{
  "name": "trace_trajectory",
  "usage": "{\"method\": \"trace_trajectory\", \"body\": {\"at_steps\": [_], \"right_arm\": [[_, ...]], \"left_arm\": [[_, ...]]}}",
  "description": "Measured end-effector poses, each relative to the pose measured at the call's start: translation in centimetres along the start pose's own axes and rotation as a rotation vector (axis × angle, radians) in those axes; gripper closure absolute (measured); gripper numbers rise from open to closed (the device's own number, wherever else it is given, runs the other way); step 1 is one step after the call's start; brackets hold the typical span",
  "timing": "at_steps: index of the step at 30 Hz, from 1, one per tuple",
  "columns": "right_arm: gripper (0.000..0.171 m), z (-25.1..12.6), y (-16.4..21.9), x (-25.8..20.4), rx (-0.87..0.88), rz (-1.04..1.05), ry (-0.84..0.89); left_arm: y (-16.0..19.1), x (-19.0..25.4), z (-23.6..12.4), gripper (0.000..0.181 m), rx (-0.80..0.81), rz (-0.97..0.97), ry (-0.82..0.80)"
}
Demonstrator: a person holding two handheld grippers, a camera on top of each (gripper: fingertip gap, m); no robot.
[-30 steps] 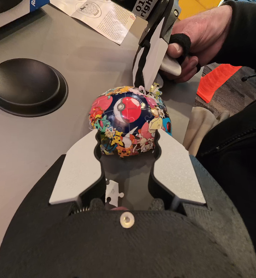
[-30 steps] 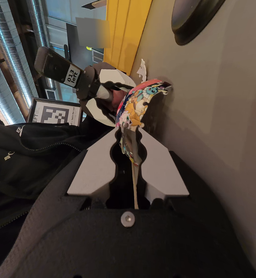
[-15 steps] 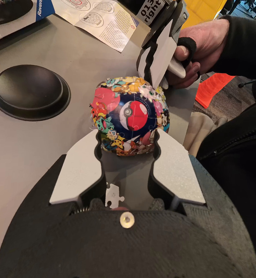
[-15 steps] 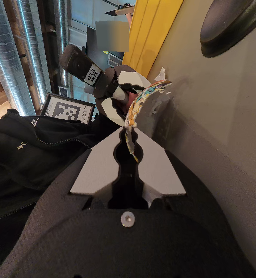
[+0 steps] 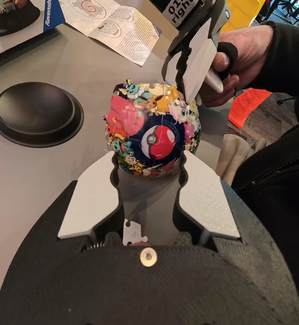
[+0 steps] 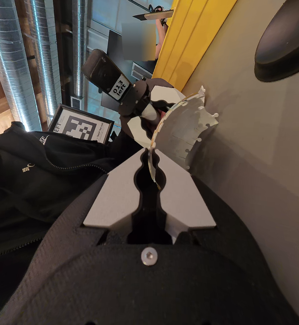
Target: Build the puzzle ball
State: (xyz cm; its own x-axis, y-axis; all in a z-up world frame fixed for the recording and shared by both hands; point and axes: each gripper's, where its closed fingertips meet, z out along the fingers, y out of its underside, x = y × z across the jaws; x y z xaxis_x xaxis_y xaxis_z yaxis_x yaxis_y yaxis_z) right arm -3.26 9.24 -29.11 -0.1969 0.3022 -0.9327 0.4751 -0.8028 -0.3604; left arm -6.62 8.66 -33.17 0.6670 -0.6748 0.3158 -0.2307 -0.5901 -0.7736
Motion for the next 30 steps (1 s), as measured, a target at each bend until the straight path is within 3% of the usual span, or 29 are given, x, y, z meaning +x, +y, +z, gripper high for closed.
{"method": "trace_trajectory", "body": {"at_steps": [19,30], "right_arm": [[0.171,0.0,-0.3,0.0,0.01,-0.018,0.027],[0.171,0.1,-0.3,-0.5,-0.041,-0.157,0.119]], "left_arm": [[-0.4,0.0,0.2,0.112,0.007,-0.001,0.001],[-1.2,-0.1,-0.1,0.112,0.034,0.018,-0.018]]}}
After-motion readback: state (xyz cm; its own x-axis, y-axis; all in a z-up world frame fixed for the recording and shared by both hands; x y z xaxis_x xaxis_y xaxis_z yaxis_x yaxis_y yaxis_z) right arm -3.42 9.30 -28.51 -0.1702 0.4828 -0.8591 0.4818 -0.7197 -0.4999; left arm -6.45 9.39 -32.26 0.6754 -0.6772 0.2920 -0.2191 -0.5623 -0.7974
